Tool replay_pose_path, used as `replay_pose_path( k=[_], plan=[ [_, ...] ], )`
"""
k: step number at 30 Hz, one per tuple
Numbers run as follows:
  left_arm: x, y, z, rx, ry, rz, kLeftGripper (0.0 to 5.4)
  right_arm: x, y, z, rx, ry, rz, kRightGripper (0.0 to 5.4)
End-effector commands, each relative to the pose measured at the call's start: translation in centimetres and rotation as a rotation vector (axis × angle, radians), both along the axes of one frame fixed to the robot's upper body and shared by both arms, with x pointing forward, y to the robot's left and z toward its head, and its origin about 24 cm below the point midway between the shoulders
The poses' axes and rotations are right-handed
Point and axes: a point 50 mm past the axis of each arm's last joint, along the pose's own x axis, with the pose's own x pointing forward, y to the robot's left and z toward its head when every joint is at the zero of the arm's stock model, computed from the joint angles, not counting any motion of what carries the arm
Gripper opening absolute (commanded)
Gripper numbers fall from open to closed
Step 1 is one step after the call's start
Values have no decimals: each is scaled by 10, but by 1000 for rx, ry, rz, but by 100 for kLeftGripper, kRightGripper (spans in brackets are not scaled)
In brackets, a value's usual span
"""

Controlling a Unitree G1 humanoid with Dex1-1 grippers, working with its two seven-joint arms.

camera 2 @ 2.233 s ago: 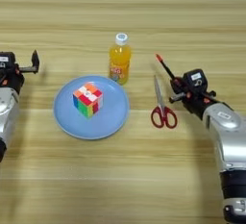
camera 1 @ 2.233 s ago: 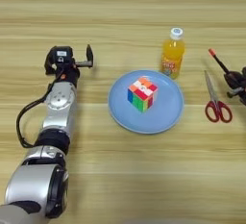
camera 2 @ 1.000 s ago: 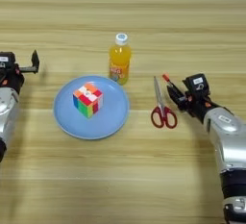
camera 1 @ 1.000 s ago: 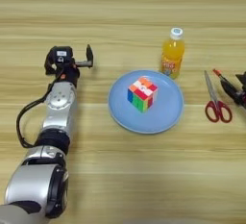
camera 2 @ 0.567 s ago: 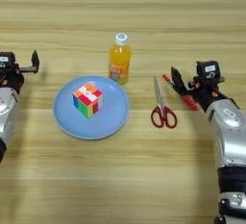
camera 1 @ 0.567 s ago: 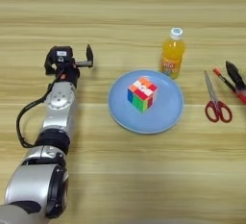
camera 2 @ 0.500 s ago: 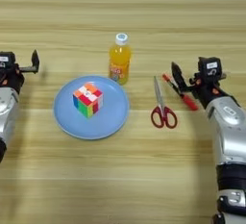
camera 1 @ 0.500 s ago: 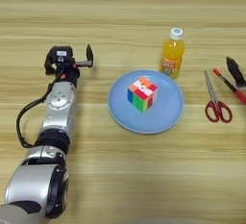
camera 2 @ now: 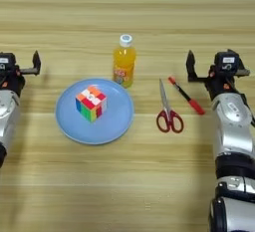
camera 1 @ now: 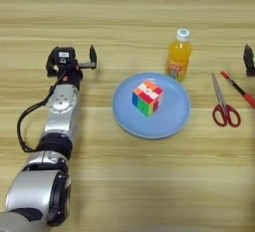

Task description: Move the objects on the table

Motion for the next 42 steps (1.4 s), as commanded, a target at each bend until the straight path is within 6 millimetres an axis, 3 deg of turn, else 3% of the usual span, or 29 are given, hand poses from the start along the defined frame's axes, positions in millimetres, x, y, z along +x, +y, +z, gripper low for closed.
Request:
replay_pose_path(
  k=[1, 11, 21, 27, 34, 42],
  plan=[
    [0, 0, 6, 15, -33, -16, 540, 6, -1, -5, 5, 8, -36, 538],
    [-24, -19, 15, 51, -104, -215, 540, 11, -2, -12, 7, 25, -73, 538],
    [-67, -62, 43, 75, -115, -726, 540, 14, 4, -17, 2, 42, -82, 538],
    [-73, -90, 15, 90, 14, -840, 540, 14, 8, -18, 3, 40, -80, 538],
    [-70, -93, -8, 108, 98, -845, 540, 14, 11, -18, 5, 39, -74, 538],
    [-67, -91, -17, 114, 117, -836, 540, 14, 12, -18, 5, 39, -70, 538]
  ],
)
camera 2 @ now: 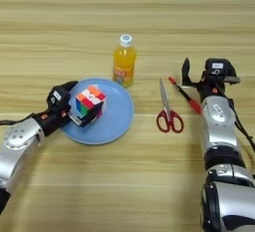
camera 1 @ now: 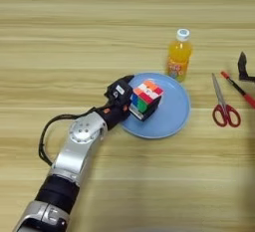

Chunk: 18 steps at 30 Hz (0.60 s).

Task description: Move the objects on the table

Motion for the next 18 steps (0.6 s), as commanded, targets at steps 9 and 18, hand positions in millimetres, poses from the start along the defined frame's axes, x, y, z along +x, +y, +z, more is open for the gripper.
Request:
replay_pose_path(
  k=[9, 18],
  plan=[
    [6, -1, -10, 34, 12, 3, 540, 3, 3, 5, 0, -14, 16, 538],
    [3, -8, -15, 46, 14, -25, 540, 3, 3, 4, 4, -11, 19, 538]
  ],
)
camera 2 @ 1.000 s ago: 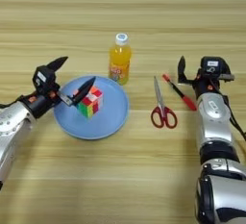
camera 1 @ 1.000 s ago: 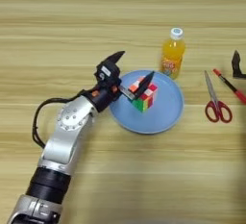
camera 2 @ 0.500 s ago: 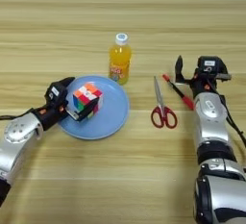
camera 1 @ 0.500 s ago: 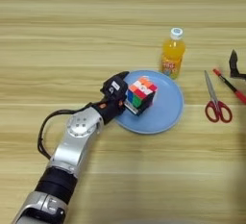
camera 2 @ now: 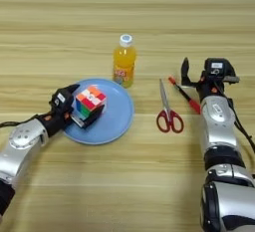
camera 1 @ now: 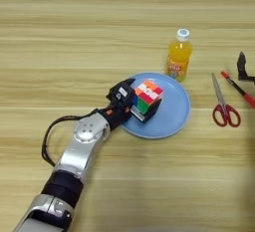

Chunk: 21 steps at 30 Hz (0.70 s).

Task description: Move the objects on the table

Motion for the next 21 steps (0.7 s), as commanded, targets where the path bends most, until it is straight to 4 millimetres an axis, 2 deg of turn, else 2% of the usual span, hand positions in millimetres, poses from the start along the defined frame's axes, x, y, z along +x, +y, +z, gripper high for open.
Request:
replay_pose_path(
  k=[1, 8, 9, 21],
  plan=[
    [0, -4, 0, 17, -13, -25, 540, 2, 3, 4, 4, -10, 13, 538],
    [-1, -5, -2, 21, -12, -36, 540, 2, 3, 4, 6, -10, 13, 538],
    [-1, -5, -2, 20, -12, -37, 518, 2, 3, 4, 6, -10, 13, 540],
    [-4, -6, -2, 4, -13, -59, 410, 2, 2, 4, 7, -12, 13, 540]
  ],
)
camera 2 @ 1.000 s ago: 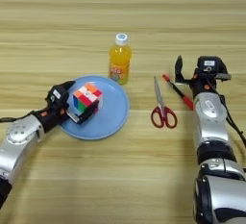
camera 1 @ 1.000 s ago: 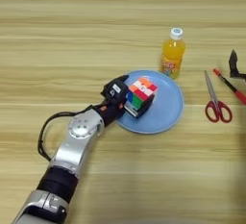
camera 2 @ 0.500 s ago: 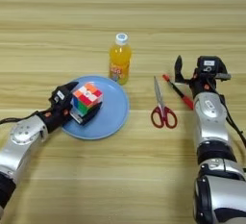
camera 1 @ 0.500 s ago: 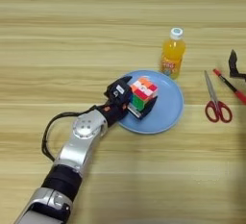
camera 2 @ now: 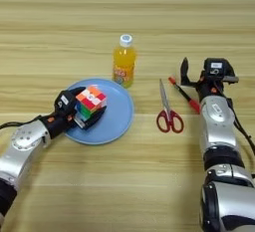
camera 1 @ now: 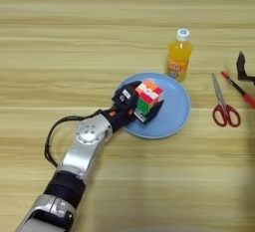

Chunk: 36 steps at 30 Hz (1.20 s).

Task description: Move the objects on the table

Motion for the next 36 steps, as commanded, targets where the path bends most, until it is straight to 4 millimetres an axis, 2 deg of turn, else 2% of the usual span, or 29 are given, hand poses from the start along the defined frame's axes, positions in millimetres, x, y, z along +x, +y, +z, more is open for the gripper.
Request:
replay_pose_path(
  k=[1, 8, 14, 18, 29, 33, 36],
  plan=[
    [-1, 0, -2, 9, 1, -7, 405, 2, 1, 4, 2, -10, 9, 540],
    [-1, 1, -1, 0, -3, -4, 331, 2, 1, 4, 2, -9, 10, 540],
    [4, 6, 7, -37, -34, 32, 327, 2, 1, 4, 2, -9, 10, 540],
    [10, 12, 21, -110, -94, 79, 327, 2, 1, 4, 1, -7, 11, 540],
    [31, 51, 59, -312, -256, 359, 327, 2, 3, 2, 0, 0, 16, 540],
    [39, 66, 60, -297, -274, 497, 327, 2, 3, 2, 0, 0, 16, 540],
    [44, 74, 51, -249, -231, 576, 327, 2, 3, 2, 0, 0, 17, 540]
  ],
)
